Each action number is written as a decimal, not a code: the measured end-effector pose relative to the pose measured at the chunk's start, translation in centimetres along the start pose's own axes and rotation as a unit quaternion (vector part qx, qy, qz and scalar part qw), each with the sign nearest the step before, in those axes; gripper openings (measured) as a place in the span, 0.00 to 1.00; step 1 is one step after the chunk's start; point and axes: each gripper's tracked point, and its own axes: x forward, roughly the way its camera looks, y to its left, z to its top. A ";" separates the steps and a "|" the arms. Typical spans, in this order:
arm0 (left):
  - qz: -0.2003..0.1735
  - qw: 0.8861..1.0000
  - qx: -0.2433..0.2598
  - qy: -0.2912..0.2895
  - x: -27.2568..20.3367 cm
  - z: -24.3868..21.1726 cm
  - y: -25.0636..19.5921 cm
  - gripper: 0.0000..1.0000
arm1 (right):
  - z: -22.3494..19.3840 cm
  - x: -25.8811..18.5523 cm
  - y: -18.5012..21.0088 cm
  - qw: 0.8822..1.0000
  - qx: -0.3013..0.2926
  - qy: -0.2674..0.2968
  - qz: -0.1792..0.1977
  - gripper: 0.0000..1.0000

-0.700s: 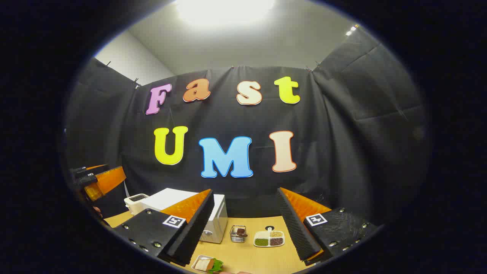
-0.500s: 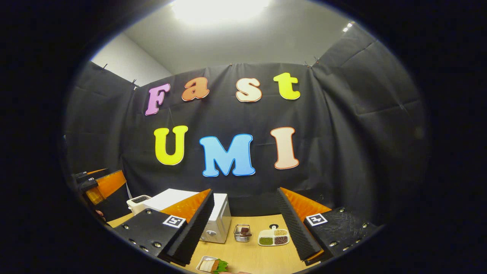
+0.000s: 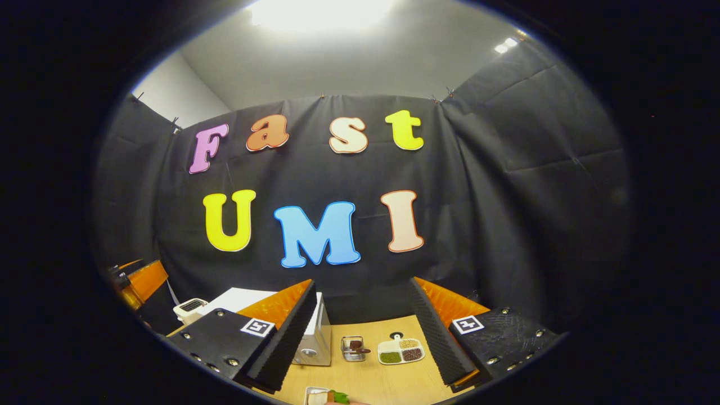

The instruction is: Open the microwave oven with the left hand, put the food in, and close the microwave oven.

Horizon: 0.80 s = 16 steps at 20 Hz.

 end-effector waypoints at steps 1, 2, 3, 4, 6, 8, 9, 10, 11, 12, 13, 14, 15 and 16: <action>0.002 1.000 0.000 -0.003 0.1 0.1 0.5 0.97 | 0.0 0.1 0.2 1.000 -0.002 -0.001 -0.004 0.99; -0.001 1.000 -0.002 0.001 0.2 -0.4 0.7 0.97 | -0.4 0.0 0.4 1.000 -0.005 0.004 -0.007 0.99; -0.009 1.000 -0.004 0.006 0.3 -1.0 0.5 0.97 | -0.6 -0.3 0.4 1.000 -0.006 0.006 -0.010 0.99; -0.018 1.000 -0.007 0.007 0.5 -1.5 0.3 0.98 | -0.6 -0.5 0.5 1.000 -0.008 0.005 -0.013 0.99; -0.030 0.999 -0.009 0.007 0.6 -2.1 0.0 0.97 | -0.8 -0.9 0.2 1.000 -0.016 0.002 -0.024 0.99; -0.042 0.999 -0.012 0.011 0.8 -3.4 -0.6 0.97 | -1.3 -1.4 0.1 0.999 -0.022 0.005 -0.029 0.99; -0.046 0.999 -0.012 0.013 1.0 -4.2 -0.9 0.98 | -1.5 -1.4 0.1 0.999 -0.022 0.004 -0.029 0.99; -0.046 0.999 -0.013 0.016 1.3 -5.2 -1.1 0.98 | -1.8 -1.4 0.0 0.999 -0.021 0.002 -0.027 0.99; -0.043 0.999 -0.014 0.019 1.5 -6.3 -1.0 0.97 | -2.2 -1.4 0.1 0.999 -0.022 0.005 -0.025 0.99; -0.039 0.999 -0.017 0.027 1.7 -7.8 -1.1 0.97 | -3.0 -1.2 0.1 0.999 -0.028 0.013 -0.020 0.99; -0.037 0.999 -0.022 0.033 1.9 -9.5 -1.3 0.98 | -3.5 -1.2 0.3 0.999 -0.036 0.017 -0.013 0.99; -0.035 0.998 -0.026 0.037 2.3 -11.0 -1.4 0.98 | -3.7 -1.0 0.1 0.999 -0.043 0.018 -0.009 0.99; -0.033 0.998 -0.025 0.043 2.9 -12.5 -1.5 0.97 | -3.9 -0.8 0.1 0.999 -0.049 0.020 -0.004 0.99; -0.031 0.998 -0.020 0.053 3.5 -14.2 -1.6 0.98 | -4.3 -0.6 0.2 0.998 -0.051 0.024 0.002 0.95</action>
